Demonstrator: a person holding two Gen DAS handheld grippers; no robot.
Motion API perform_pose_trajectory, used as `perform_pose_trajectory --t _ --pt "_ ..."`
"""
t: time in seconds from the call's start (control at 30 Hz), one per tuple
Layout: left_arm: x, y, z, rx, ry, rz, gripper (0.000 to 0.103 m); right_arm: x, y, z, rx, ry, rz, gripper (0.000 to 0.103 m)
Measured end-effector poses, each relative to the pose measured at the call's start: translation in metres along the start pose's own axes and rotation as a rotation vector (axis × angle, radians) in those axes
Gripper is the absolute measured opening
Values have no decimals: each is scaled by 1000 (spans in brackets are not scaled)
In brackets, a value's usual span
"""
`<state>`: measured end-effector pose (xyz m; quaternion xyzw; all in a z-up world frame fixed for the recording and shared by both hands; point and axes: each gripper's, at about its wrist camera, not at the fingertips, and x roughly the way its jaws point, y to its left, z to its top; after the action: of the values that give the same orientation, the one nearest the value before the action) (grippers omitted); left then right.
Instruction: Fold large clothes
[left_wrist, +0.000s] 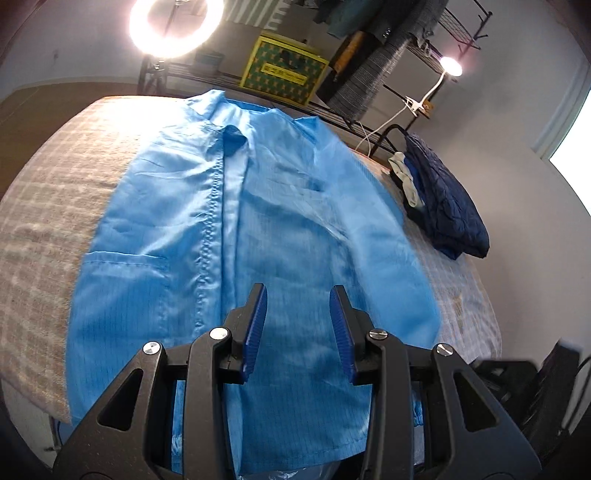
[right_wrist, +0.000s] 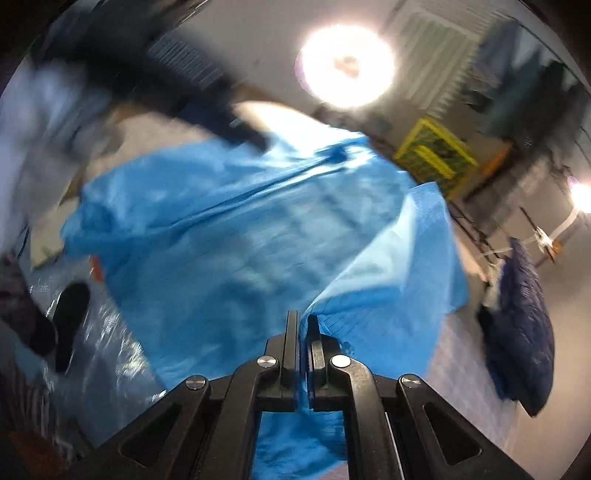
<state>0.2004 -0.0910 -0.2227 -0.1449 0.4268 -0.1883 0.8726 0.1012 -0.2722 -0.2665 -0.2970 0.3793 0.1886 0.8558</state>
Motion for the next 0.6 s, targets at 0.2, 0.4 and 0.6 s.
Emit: perform_pose_trajectory --t 0.2,0.4,0.6 --pt "8 1 -5 6 40 -3 36 12 9 -11 -40 56 100 14" --pt "17 -15 -19 53 105 -44 36 -14 -50 -26 229 -36 295 43" --pt "34 -33 -37 91 187 -88 36 -11 -137 -87 689 -34 301 42"
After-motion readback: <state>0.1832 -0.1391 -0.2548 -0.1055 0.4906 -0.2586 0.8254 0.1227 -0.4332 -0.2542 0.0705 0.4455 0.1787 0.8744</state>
